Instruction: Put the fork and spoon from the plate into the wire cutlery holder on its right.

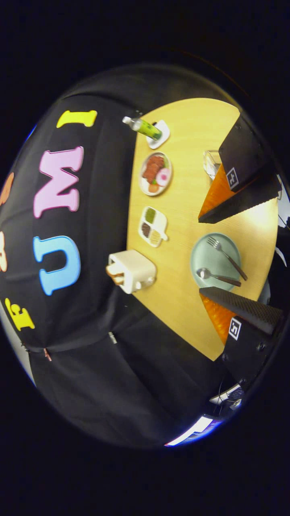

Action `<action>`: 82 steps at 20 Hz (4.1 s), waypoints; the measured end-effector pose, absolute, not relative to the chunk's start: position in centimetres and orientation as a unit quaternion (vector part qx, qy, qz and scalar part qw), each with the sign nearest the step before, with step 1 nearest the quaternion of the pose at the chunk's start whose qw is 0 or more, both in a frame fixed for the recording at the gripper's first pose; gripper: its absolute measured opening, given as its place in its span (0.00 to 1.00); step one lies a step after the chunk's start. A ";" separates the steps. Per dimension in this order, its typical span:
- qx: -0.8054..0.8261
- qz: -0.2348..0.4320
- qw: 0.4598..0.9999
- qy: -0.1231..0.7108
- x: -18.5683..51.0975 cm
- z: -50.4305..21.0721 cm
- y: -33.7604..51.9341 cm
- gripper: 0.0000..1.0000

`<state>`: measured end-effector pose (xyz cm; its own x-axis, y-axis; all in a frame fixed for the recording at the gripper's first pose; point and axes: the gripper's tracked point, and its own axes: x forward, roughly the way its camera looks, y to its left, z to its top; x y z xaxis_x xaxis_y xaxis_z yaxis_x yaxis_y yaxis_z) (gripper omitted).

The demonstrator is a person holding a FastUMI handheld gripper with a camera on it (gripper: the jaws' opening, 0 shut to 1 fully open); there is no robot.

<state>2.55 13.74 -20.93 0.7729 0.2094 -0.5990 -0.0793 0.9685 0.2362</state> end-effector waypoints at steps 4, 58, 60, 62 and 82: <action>0.120 0.075 0.902 0.407 3.0 -28.3 17.2 0.98; -0.087 0.021 0.595 0.798 -3.2 -32.3 -10.0 0.11; -0.087 0.016 0.594 0.799 -2.6 -32.7 -10.2 0.12; -0.082 0.012 0.598 0.798 -2.2 -32.9 -10.2 0.12; 0.086 0.055 0.873 0.478 3.9 -21.2 5.6 0.86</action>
<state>3.88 5.57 -21.23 0.5376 0.1775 -0.8243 -0.0132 0.9792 0.2023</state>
